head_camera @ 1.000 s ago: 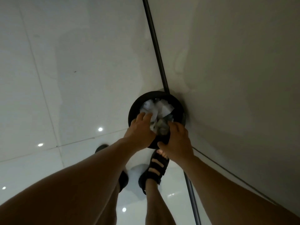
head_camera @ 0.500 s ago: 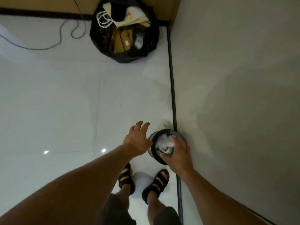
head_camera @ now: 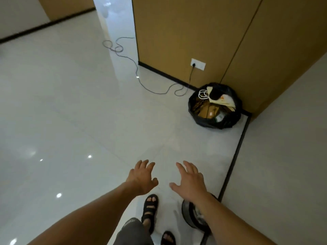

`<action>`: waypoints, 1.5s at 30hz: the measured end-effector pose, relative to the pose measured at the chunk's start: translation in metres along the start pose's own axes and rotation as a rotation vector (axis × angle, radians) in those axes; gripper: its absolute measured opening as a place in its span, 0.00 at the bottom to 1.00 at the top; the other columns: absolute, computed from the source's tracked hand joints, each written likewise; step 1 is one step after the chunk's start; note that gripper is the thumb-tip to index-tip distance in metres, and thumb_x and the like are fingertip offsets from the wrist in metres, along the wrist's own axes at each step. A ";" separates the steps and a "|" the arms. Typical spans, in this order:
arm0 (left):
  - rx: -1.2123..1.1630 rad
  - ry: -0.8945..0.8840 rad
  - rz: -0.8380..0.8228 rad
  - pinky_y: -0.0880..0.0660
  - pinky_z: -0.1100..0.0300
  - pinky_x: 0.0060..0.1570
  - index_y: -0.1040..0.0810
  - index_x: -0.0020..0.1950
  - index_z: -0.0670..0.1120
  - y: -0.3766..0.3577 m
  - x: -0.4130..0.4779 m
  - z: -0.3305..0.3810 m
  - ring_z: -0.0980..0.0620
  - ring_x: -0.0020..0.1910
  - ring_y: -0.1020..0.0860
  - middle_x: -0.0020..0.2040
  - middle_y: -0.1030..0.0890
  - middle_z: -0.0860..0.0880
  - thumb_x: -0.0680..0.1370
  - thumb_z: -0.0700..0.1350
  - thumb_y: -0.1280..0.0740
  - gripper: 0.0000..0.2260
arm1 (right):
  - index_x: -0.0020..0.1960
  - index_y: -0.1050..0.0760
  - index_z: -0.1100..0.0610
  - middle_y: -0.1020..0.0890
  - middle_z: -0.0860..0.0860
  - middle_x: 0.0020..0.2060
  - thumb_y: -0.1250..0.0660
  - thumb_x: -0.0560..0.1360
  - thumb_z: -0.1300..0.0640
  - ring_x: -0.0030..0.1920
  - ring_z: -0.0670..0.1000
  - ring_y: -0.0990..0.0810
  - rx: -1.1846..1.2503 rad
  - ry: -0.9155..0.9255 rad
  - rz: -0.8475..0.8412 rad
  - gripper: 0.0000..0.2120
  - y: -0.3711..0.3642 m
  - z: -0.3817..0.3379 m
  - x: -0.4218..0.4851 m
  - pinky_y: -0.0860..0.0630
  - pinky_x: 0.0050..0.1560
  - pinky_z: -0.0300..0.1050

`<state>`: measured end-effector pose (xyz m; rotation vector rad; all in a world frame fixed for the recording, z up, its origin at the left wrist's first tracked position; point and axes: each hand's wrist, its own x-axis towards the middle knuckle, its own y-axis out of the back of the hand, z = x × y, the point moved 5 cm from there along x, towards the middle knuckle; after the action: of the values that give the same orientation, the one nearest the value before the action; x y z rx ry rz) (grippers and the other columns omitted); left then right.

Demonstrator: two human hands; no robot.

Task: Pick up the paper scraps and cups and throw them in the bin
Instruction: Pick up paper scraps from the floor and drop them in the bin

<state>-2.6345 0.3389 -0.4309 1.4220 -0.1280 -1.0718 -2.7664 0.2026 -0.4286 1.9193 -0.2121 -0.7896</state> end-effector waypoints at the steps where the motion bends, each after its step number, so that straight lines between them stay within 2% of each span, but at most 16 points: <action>1: -0.013 0.043 0.007 0.43 0.45 0.73 0.49 0.78 0.51 0.001 -0.017 -0.014 0.44 0.77 0.53 0.79 0.49 0.47 0.77 0.60 0.42 0.33 | 0.79 0.54 0.47 0.53 0.50 0.79 0.41 0.74 0.33 0.78 0.53 0.55 -0.029 0.045 -0.028 0.41 0.000 -0.014 -0.004 0.46 0.74 0.57; 7: -0.137 0.283 0.182 0.43 0.45 0.72 0.48 0.78 0.51 0.017 -0.126 -0.100 0.45 0.77 0.52 0.78 0.48 0.47 0.77 0.61 0.43 0.32 | 0.79 0.53 0.47 0.51 0.50 0.79 0.39 0.74 0.34 0.77 0.54 0.54 -0.179 0.300 -0.102 0.41 -0.006 -0.120 -0.027 0.47 0.74 0.59; 14: -0.272 0.615 0.391 0.43 0.43 0.72 0.46 0.77 0.51 0.009 -0.291 -0.237 0.45 0.77 0.51 0.78 0.47 0.47 0.77 0.61 0.42 0.32 | 0.79 0.51 0.47 0.48 0.51 0.78 0.39 0.74 0.34 0.77 0.54 0.52 -0.353 0.663 -0.074 0.40 -0.046 -0.311 -0.086 0.45 0.73 0.59; 17: -0.322 0.668 0.397 0.45 0.43 0.72 0.46 0.77 0.52 -0.010 -0.331 -0.272 0.45 0.77 0.52 0.78 0.48 0.47 0.77 0.61 0.43 0.31 | 0.79 0.52 0.47 0.48 0.50 0.78 0.40 0.74 0.34 0.77 0.54 0.51 -0.403 0.707 -0.094 0.40 -0.065 -0.359 -0.106 0.43 0.72 0.58; 23: -0.432 0.954 0.508 0.46 0.41 0.72 0.45 0.77 0.52 -0.068 -0.511 -0.405 0.43 0.77 0.51 0.78 0.47 0.47 0.77 0.63 0.43 0.31 | 0.78 0.50 0.45 0.46 0.49 0.77 0.39 0.73 0.33 0.77 0.53 0.48 -0.432 0.953 -0.141 0.40 -0.162 -0.525 -0.204 0.42 0.71 0.58; 29: -0.553 1.218 0.515 0.46 0.41 0.71 0.46 0.77 0.52 -0.138 -0.657 -0.484 0.44 0.77 0.52 0.78 0.48 0.47 0.77 0.64 0.44 0.32 | 0.78 0.48 0.43 0.45 0.49 0.77 0.39 0.72 0.31 0.76 0.53 0.47 -0.486 1.194 -0.252 0.39 -0.254 -0.646 -0.305 0.41 0.72 0.56; 32: -0.622 1.306 0.555 0.46 0.41 0.72 0.46 0.77 0.52 -0.164 -0.702 -0.509 0.44 0.77 0.52 0.78 0.48 0.48 0.77 0.63 0.44 0.32 | 0.77 0.47 0.43 0.44 0.48 0.77 0.39 0.73 0.31 0.76 0.54 0.45 -0.509 1.307 -0.264 0.38 -0.290 -0.706 -0.341 0.40 0.72 0.57; 37: -0.716 1.462 0.512 0.47 0.42 0.72 0.47 0.78 0.51 -0.205 -0.763 -0.557 0.44 0.77 0.53 0.79 0.49 0.48 0.77 0.63 0.44 0.32 | 0.78 0.48 0.44 0.45 0.49 0.77 0.41 0.73 0.31 0.76 0.53 0.46 -0.580 1.441 -0.348 0.38 -0.355 -0.797 -0.382 0.40 0.72 0.57; 45: -0.771 1.703 0.580 0.46 0.44 0.73 0.46 0.77 0.51 -0.203 -0.869 -0.677 0.45 0.77 0.52 0.78 0.48 0.48 0.78 0.61 0.43 0.31 | 0.78 0.49 0.44 0.46 0.50 0.78 0.43 0.74 0.31 0.77 0.54 0.48 -0.666 1.633 -0.406 0.38 -0.437 -0.968 -0.428 0.41 0.72 0.58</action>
<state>-2.7834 1.4426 -0.3085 1.0326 0.9369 0.7173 -2.5901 1.3311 -0.3484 1.4055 1.2756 0.5877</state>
